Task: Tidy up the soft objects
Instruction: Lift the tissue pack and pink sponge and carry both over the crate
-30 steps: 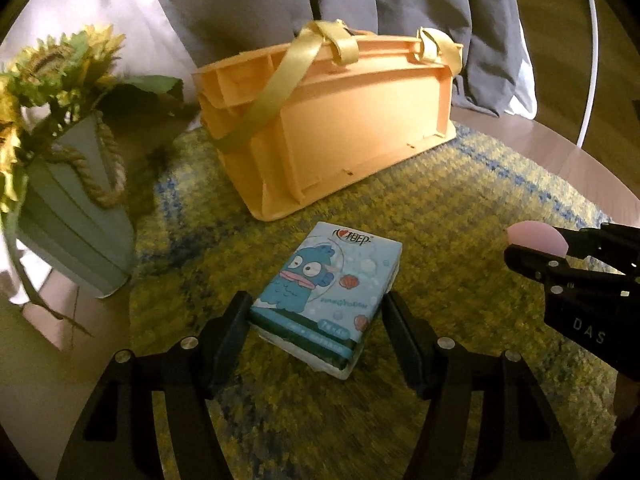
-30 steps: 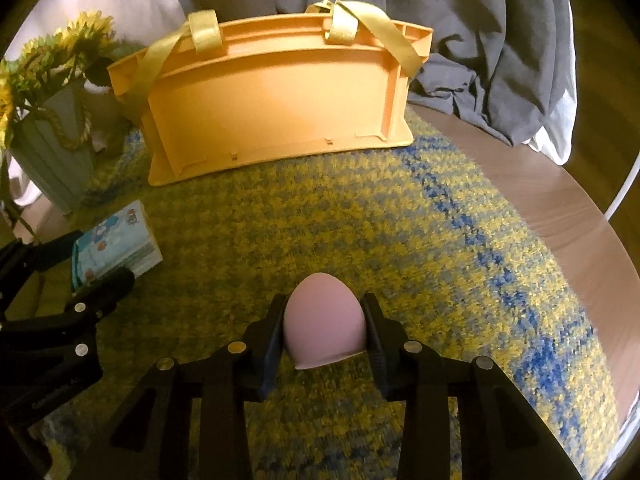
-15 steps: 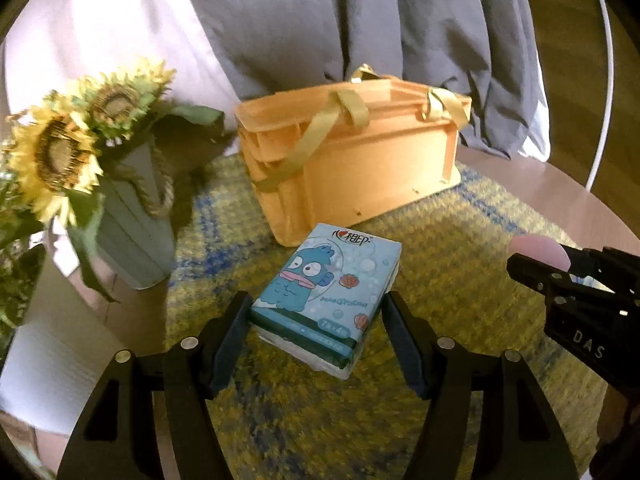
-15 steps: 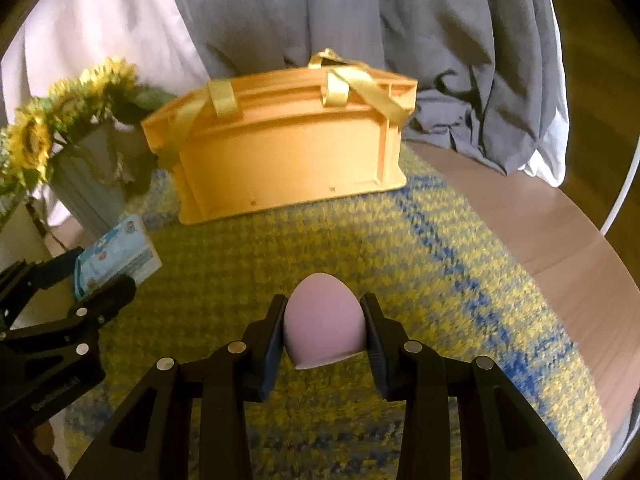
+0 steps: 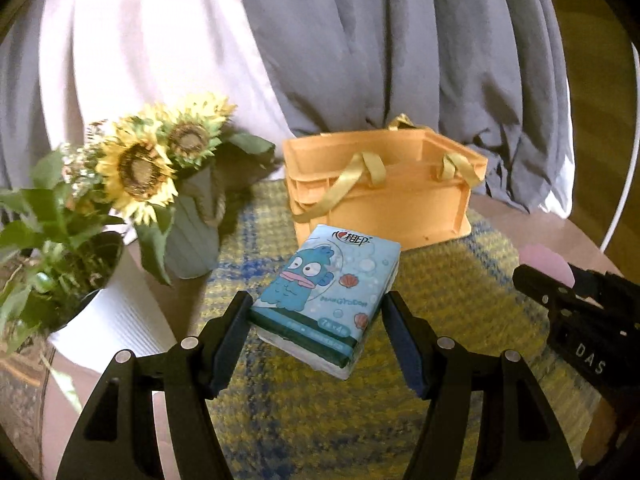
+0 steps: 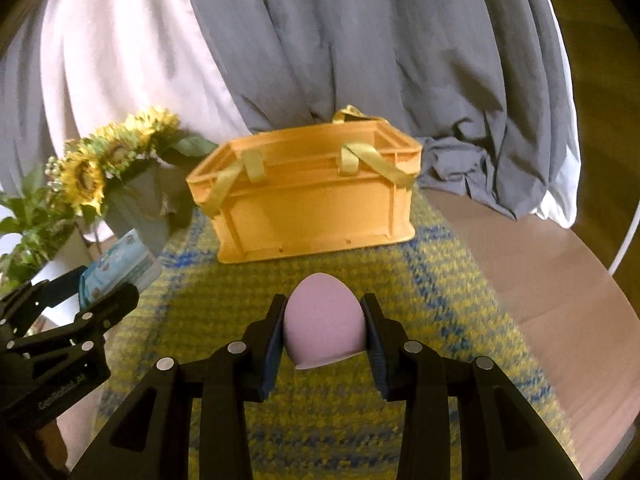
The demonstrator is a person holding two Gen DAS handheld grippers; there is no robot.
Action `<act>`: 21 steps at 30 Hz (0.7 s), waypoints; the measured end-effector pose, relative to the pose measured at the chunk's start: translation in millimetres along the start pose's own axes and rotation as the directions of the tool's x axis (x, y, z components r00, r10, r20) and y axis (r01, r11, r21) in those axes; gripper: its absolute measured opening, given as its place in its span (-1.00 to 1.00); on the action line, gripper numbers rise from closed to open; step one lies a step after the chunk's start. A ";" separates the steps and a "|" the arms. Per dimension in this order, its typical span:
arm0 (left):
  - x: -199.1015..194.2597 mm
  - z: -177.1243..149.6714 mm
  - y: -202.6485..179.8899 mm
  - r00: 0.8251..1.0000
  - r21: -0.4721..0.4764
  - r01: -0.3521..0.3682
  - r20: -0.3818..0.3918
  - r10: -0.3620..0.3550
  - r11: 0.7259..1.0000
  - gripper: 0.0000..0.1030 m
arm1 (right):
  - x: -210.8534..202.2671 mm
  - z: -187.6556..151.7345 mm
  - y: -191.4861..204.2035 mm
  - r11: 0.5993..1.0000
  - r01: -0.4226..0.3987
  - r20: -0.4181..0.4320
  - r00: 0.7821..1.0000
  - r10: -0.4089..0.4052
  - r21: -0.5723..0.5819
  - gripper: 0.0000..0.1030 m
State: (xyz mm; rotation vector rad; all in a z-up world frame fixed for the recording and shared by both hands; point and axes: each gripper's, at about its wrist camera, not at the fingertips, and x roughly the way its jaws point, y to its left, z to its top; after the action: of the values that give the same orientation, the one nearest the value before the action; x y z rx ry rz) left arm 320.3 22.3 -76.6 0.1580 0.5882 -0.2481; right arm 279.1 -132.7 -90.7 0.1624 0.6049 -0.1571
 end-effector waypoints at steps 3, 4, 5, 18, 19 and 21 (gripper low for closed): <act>-10.6 3.1 -6.6 1.000 -0.027 -0.020 0.015 0.021 0.999 0.28 | -8.0 4.7 -6.0 0.999 -0.032 0.014 0.999 0.032 -0.023 -0.27; -14.3 4.5 -10.5 0.999 -0.036 -0.031 0.023 0.032 0.999 0.28 | -10.9 5.7 -7.7 0.999 -0.041 0.017 0.999 0.042 -0.027 -0.27; -16.8 5.4 -13.2 0.999 -0.042 -0.038 0.029 0.039 0.998 0.28 | -13.0 7.3 -10.4 0.998 -0.051 0.021 0.998 0.052 -0.033 -0.27; -44.7 11.7 -58.1 0.986 -0.138 -0.127 0.092 0.140 0.982 0.28 | -32.7 25.3 -49.9 0.984 -0.144 0.075 0.986 0.152 -0.106 -0.26; -46.1 12.8 -60.7 0.985 -0.142 -0.131 0.096 0.145 0.981 0.28 | -33.5 26.8 -53.4 0.982 -0.151 0.079 0.984 0.160 -0.111 -0.26; -48.0 15.7 -65.1 0.983 -0.148 -0.134 0.104 0.150 0.980 0.28 | -35.3 28.9 -58.1 0.981 -0.156 0.086 0.982 0.167 -0.116 -0.26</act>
State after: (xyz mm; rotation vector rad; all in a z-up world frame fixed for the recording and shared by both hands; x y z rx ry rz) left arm 272.1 -34.6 -41.5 0.0486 0.4759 -0.0756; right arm 255.1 -191.6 -53.0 0.0978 0.5016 0.0256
